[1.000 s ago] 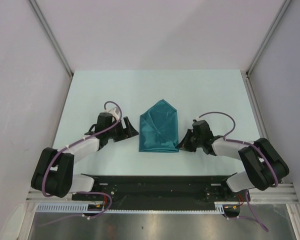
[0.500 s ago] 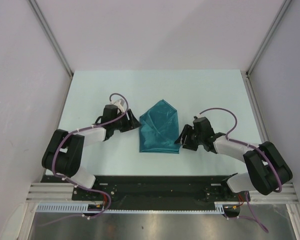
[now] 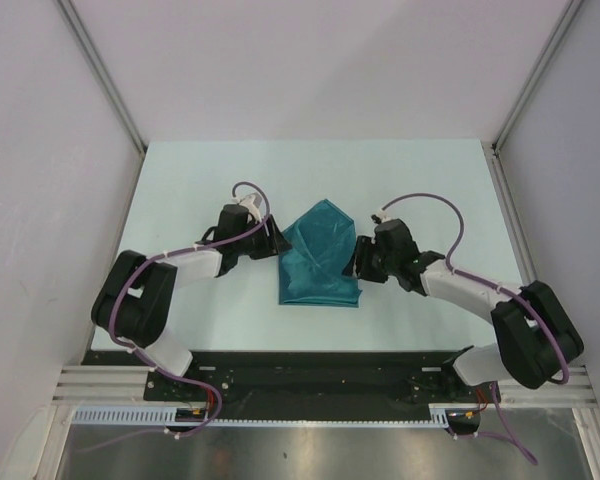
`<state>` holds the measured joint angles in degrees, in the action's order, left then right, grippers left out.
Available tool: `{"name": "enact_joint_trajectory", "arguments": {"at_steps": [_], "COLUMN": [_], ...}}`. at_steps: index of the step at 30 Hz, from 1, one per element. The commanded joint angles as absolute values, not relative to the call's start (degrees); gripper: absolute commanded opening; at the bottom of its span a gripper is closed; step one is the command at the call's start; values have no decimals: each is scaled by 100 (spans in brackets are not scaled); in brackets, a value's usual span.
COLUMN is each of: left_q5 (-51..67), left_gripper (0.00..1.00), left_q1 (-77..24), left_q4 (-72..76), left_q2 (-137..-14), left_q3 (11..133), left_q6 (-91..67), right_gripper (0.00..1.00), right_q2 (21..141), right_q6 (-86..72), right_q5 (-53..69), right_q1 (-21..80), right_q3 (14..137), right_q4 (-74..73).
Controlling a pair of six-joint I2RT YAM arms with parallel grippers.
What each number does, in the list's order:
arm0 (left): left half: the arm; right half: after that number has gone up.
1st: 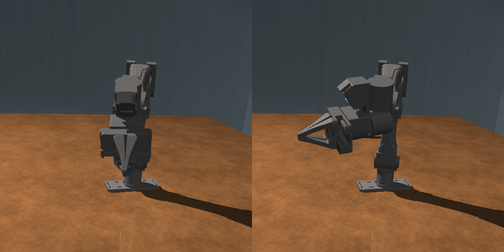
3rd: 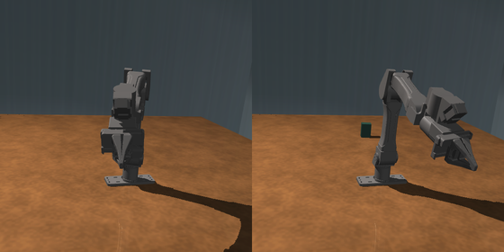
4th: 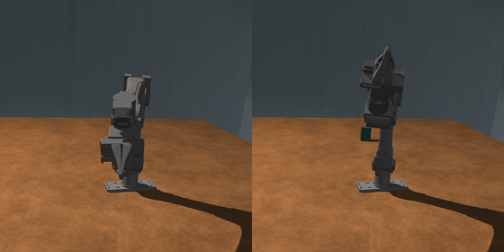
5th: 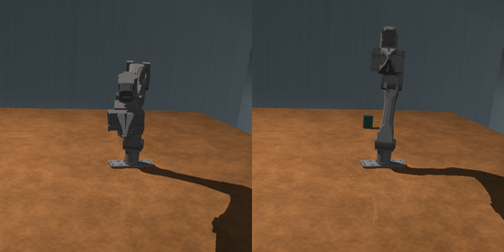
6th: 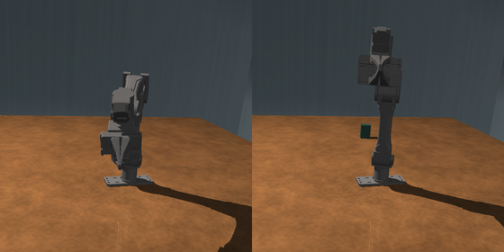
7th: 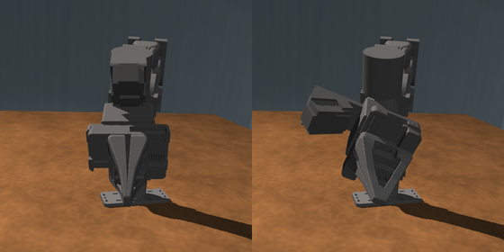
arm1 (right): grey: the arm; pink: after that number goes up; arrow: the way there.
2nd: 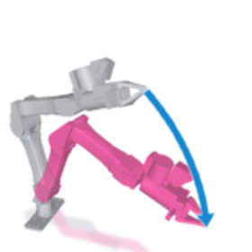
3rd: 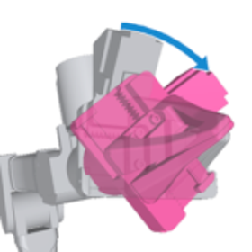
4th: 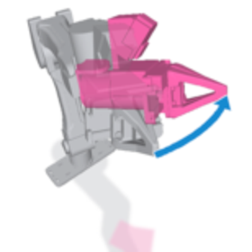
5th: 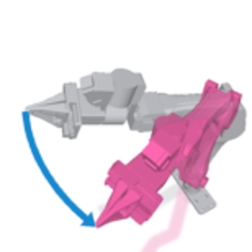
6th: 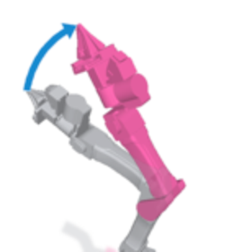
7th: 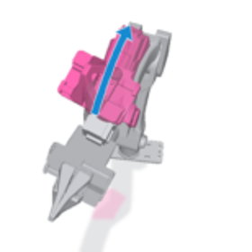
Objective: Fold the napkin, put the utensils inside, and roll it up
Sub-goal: Fold the napkin
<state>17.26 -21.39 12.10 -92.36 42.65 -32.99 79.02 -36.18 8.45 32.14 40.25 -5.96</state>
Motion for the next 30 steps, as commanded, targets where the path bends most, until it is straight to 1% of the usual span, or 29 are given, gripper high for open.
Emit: {"name": "enact_joint_trajectory", "arguments": {"at_steps": [1,8,16,17,19,20,22,23,30], "left_q5": [1679,1688,1626,1635,1617,1617,1617,1608,1573], "left_gripper": [59,59,59,59,59,59,59,59,59], "left_q1": [-2197,-2224,-2224,-2224,-2224,-2224,-2224,-2224,-2224], "left_q4": [1266,1116,949,941,932,923,923,914,879], "left_q2": [-9237,-9141,-9044,-9044,-9044,-9035,-9035,-9026,-9009], "left_q3": [4474,4500,4526,4526,4526,4535,4544,4544,4518], "left_q6": [-3199,-3173,-3129,-3120,-3120,-3111,-3120,-3120,-3120], "right_gripper": [49,49,46,43,40,35,30,25,13], "right_q2": [8287,9253,9624,9624,9598,9572,9536,9510,9439], "right_q6": [-2919,-2532,-2435,-2435,-2434,-2426,-2426,-2426,-2452], "right_q5": [949,1476,1644,1644,1609,1556,1538,1521,1512], "right_q1": [3357,3401,3498,3533,3559,3577,3595,3603,3604], "right_q3": [4481,4912,5062,5062,5063,5045,5028,5010,5010], "right_q4": [-300,-62,-62,-62,-79,-97,-132,-149,-176]}}
